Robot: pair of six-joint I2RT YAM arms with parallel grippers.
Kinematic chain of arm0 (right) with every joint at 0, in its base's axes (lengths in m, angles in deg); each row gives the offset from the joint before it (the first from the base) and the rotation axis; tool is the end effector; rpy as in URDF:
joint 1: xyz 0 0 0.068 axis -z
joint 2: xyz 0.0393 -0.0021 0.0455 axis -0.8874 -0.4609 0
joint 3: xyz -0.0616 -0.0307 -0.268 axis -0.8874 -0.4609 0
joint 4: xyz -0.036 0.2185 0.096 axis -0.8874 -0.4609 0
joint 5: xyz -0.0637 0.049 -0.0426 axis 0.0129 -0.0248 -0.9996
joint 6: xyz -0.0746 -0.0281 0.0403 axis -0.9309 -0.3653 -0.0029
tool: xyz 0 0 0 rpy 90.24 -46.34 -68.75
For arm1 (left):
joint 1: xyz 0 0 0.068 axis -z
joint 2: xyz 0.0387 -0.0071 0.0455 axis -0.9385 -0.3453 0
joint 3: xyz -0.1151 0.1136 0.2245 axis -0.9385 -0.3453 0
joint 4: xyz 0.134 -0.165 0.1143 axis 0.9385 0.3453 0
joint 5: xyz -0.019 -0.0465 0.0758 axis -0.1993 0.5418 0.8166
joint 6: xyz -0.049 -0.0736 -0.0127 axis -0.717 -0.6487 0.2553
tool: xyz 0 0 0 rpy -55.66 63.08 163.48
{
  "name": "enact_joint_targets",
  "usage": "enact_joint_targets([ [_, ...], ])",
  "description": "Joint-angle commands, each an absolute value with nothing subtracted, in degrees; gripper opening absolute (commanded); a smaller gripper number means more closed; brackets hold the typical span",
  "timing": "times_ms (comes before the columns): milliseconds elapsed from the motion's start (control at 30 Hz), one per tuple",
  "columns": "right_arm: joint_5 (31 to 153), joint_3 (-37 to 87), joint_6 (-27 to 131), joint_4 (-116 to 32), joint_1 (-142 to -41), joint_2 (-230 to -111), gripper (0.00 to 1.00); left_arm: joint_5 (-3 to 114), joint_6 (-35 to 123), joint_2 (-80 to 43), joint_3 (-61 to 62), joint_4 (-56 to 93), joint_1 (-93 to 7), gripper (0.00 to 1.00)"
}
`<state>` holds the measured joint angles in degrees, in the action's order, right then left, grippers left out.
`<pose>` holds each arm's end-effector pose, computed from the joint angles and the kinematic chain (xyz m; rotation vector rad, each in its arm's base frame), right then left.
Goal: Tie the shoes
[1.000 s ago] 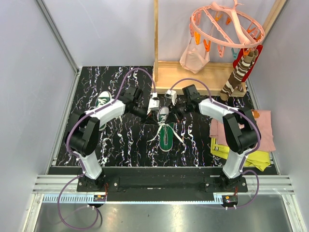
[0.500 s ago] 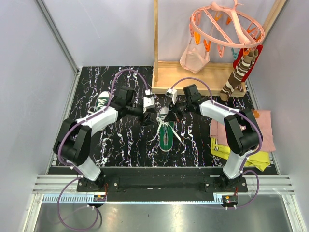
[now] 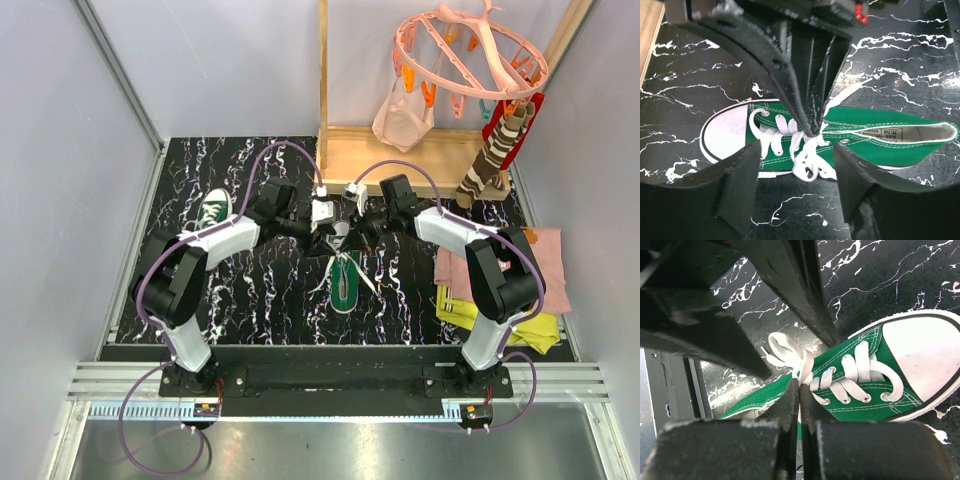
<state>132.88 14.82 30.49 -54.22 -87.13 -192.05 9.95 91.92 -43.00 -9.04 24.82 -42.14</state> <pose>0.3147 0.2097 0.1931 -1.1315 2.0325 1.1114 0.2983 -0.2289 0.2088 1.4963 1.4924 -0.9683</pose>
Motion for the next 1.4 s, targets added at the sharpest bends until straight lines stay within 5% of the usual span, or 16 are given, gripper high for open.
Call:
enact_joint_targets([
  [0, 133.9, 14.7, 29.2, -52.0, -87.0, -189.1, 0.00, 9.1, 92.8, -44.2, -5.7, 23.7, -42.0, 0.56],
  [933, 134.2, 14.5, 28.3, -52.0, -86.9, -188.8, 0.00, 5.9, 98.3, -50.3, 1.0, 35.6, -40.8, 0.40],
  [1267, 134.9, 14.1, 28.7, -52.1, -86.9, -187.9, 0.00, 7.1, 99.4, -50.3, 0.9, 35.9, -40.7, 0.05],
  [1367, 135.7, 14.3, 30.5, -52.6, -86.9, -187.6, 0.11, 7.1, 100.1, -50.1, 0.4, 35.9, -40.6, 0.00],
])
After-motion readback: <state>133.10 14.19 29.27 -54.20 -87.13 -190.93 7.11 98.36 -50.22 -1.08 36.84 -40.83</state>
